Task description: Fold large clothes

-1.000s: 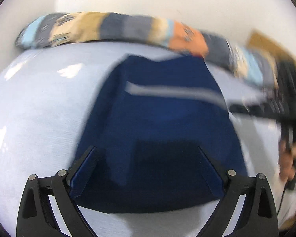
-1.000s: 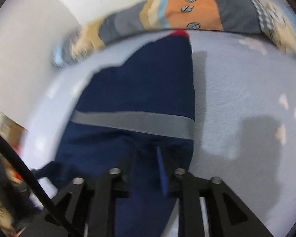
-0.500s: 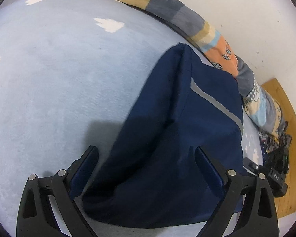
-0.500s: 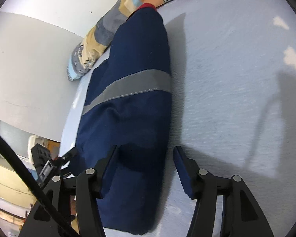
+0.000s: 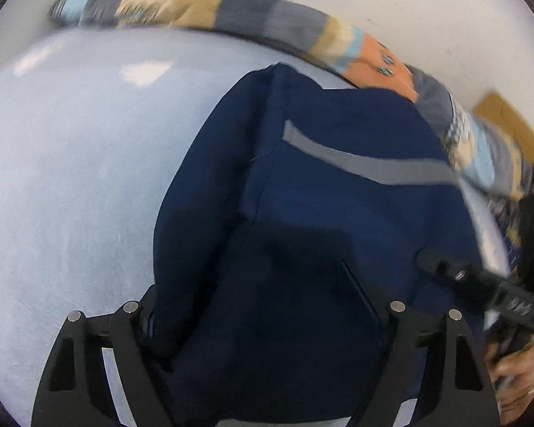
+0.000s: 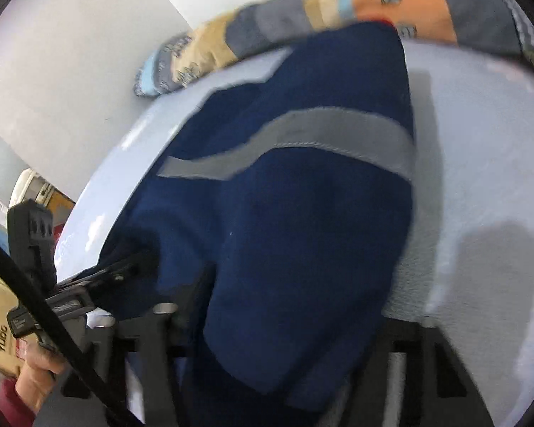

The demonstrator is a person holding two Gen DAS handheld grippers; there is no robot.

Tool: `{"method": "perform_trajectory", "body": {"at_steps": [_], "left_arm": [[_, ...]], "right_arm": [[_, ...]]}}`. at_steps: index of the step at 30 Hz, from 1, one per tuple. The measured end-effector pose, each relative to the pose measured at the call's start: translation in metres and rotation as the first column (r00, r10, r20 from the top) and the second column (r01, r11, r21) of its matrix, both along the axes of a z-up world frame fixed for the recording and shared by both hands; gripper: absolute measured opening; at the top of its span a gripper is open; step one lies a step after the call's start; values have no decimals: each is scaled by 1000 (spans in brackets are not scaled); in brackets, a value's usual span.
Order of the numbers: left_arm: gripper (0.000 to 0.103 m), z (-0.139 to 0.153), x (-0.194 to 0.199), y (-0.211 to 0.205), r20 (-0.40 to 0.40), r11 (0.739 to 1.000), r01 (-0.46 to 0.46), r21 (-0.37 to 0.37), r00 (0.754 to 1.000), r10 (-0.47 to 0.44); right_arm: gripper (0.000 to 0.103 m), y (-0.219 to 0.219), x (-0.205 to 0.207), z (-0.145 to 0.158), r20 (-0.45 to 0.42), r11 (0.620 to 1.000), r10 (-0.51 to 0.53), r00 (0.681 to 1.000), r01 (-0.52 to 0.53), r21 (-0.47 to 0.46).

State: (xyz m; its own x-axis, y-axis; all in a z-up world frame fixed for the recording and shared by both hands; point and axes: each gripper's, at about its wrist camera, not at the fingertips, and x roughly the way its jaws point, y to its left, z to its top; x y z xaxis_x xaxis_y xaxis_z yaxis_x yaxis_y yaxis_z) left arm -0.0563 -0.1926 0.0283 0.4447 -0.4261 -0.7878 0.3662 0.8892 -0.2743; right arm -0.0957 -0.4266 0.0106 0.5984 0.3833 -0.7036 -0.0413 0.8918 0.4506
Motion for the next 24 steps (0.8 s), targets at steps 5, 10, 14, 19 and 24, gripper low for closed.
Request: {"method": "perform_trajectory", "body": {"at_steps": [5, 10, 14, 19, 24], "left_arm": [[79, 18, -27, -13, 13, 998, 65, 19, 998, -65], [76, 28, -84, -29, -27, 979, 203, 22, 979, -202], [76, 35, -152, -53, -42, 947, 320, 26, 947, -319], [76, 39, -201, -64, 26, 942, 321, 102, 945, -325], [76, 69, -238, -52, 271, 930, 269, 249, 903, -334]], "right_arm": [[38, 14, -29, 29, 32, 994, -3, 999, 6, -108], [37, 1, -77, 55, 6, 990, 2, 1000, -1, -143], [37, -30, -141, 65, -47, 989, -12, 999, 5, -150], [53, -77, -207, 34, -182, 983, -139, 973, 113, -144], [59, -101, -259, 38, -242, 954, -296, 924, 275, -116]]}}
